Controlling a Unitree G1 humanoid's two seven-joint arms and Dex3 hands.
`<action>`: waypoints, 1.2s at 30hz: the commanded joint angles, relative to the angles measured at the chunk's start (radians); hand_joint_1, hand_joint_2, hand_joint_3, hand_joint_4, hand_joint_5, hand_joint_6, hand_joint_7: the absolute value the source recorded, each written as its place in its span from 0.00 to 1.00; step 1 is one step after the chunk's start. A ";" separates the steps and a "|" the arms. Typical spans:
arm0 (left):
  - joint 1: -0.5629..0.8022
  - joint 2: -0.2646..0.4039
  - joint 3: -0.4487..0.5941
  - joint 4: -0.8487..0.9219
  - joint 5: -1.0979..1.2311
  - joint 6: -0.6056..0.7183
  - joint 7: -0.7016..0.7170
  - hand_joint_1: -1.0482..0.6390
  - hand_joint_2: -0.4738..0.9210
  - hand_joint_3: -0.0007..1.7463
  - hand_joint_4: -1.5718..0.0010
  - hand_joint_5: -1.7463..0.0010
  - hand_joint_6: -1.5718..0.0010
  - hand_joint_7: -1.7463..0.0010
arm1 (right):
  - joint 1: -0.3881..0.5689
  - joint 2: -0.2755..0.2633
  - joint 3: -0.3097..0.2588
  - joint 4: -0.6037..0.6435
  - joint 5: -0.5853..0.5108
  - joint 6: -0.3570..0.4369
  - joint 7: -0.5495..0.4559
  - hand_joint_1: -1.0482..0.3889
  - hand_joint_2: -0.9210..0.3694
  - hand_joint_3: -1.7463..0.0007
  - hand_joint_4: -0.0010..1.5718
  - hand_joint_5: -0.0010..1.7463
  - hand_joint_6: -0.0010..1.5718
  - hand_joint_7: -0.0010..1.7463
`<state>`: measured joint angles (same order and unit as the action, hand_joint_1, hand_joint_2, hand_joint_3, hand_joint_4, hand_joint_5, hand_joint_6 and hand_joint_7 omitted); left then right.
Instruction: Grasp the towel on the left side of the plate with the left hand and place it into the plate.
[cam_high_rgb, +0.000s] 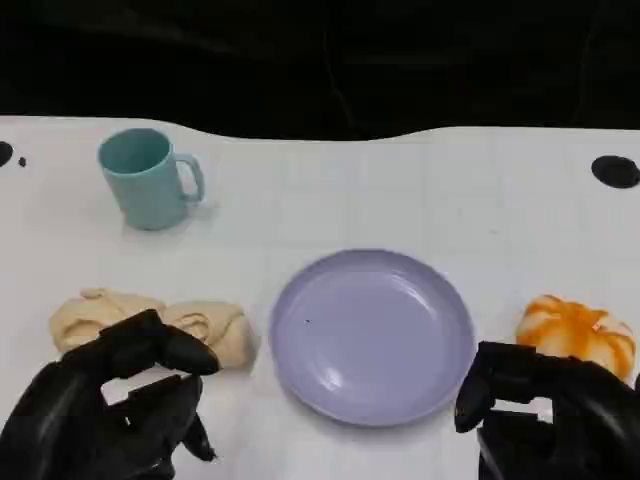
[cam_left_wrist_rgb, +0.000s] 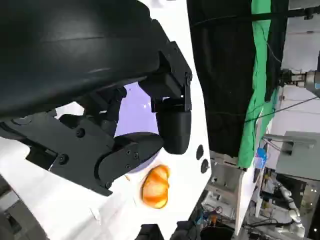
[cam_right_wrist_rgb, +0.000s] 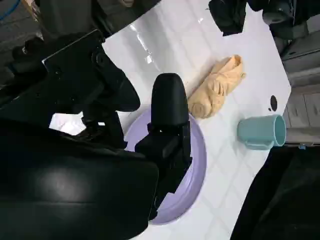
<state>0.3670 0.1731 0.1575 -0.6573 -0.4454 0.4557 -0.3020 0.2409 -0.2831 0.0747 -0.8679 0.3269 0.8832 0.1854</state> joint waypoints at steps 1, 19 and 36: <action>-0.004 0.014 0.000 0.001 -0.005 -0.004 0.005 0.44 0.81 0.52 0.50 0.07 0.53 0.18 | -0.006 -0.008 -0.006 -0.006 0.003 0.009 -0.003 0.70 0.31 0.26 0.46 1.00 0.40 0.90; -0.005 0.015 0.003 0.010 -0.012 -0.013 -0.006 0.45 0.81 0.53 0.50 0.06 0.53 0.18 | -0.004 -0.008 -0.010 -0.006 0.006 0.010 0.000 0.71 0.31 0.26 0.46 1.00 0.41 0.90; -0.005 0.022 0.001 0.010 -0.010 -0.017 -0.004 0.44 0.81 0.53 0.49 0.07 0.53 0.18 | -0.004 -0.013 -0.006 -0.001 -0.001 -0.002 0.005 0.70 0.31 0.27 0.46 1.00 0.41 0.89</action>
<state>0.3656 0.1806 0.1573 -0.6506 -0.4467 0.4462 -0.3032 0.2402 -0.2840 0.0750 -0.8679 0.3257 0.8843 0.1880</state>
